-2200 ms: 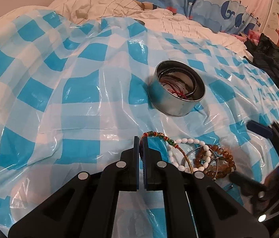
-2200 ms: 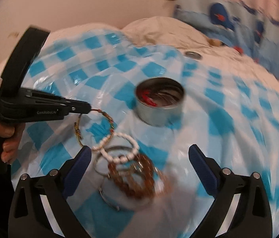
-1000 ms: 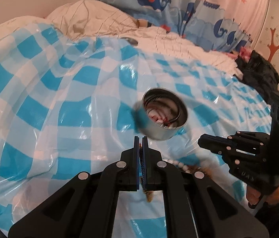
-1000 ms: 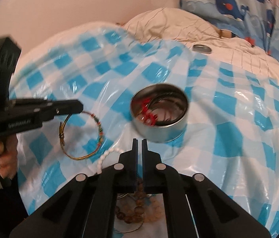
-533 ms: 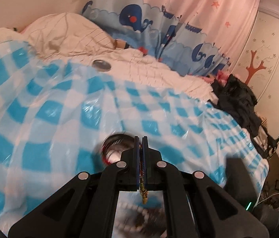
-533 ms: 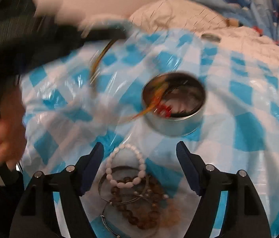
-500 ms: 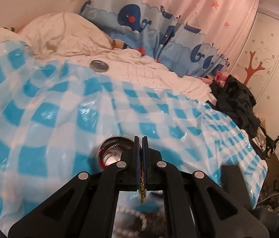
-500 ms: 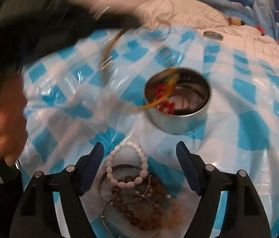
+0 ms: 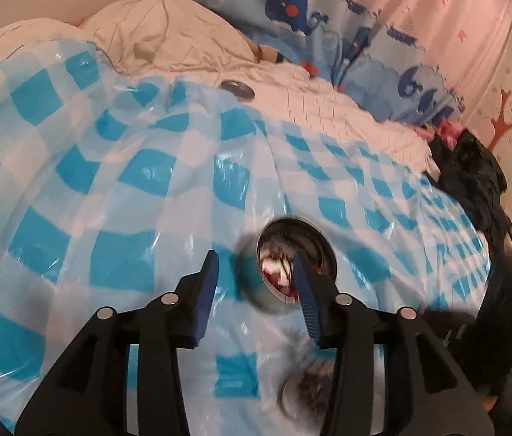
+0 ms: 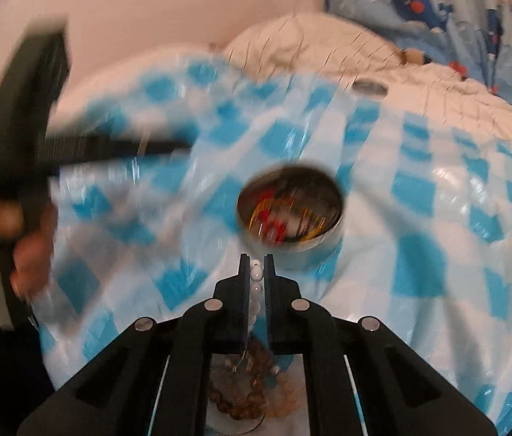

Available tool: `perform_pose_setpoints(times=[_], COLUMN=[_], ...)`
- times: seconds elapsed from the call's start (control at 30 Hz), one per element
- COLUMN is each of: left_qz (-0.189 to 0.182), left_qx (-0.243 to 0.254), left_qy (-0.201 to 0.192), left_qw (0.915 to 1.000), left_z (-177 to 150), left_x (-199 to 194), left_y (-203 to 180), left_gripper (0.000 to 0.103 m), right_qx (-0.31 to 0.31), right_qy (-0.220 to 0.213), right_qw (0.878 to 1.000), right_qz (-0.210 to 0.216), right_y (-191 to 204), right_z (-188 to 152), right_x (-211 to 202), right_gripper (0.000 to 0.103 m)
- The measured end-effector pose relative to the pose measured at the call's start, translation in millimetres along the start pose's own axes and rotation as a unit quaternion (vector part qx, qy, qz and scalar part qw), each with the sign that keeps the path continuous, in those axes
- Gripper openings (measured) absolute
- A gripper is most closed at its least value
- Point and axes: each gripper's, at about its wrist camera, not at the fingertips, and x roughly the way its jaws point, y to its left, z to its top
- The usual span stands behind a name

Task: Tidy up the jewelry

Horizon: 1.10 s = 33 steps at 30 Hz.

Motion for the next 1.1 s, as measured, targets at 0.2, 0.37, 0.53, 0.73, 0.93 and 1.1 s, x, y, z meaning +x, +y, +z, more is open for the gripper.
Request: perform_pose_setpoints(times=[0.2, 0.37, 0.53, 0.73, 0.93, 1.1], left_qz=[-0.034, -0.050, -0.059, -0.076, -0.060, -0.065], left_qx=[0.086, 0.139, 0.186, 0.245, 0.305, 0.291], left_qy=[0.052, 0.094, 0.136, 0.173, 0.209, 0.218], left_qw=[0.9944, 0.9845, 0.9714, 0.9509, 0.9270, 0.9293], left_z=[-21.9, -40.3, -60.6, -89.6, -122.2, -125.3], left_x=[1.2, 10.3, 15.4, 22.4, 40.2, 42.3], left_y=[-26.4, -44.1, -55.8, -79.0, -96.2, -92.9], left_gripper=[0.047, 0.050, 0.053, 0.066, 0.070, 0.023], right_qx=[0.043, 0.064, 0.075, 0.058, -0.010, -0.031], right_qy=[-0.056, -0.051, -0.011, 0.082, 0.107, 0.120], right_qw=[0.997, 0.997, 0.996, 0.994, 0.993, 0.992], right_qz=[-0.002, 0.002, -0.050, -0.032, -0.042, -0.038], right_y=[-20.7, -28.3, -45.4, -45.3, -15.8, -2.4], right_z=[52.3, 81.3, 47.8, -38.7, -62.9, -69.5], right_x=[-9.0, 19.1, 15.3, -6.6, -1.5, 11.2], right_gripper=[0.008, 0.009, 0.056, 0.059, 0.063, 0.063])
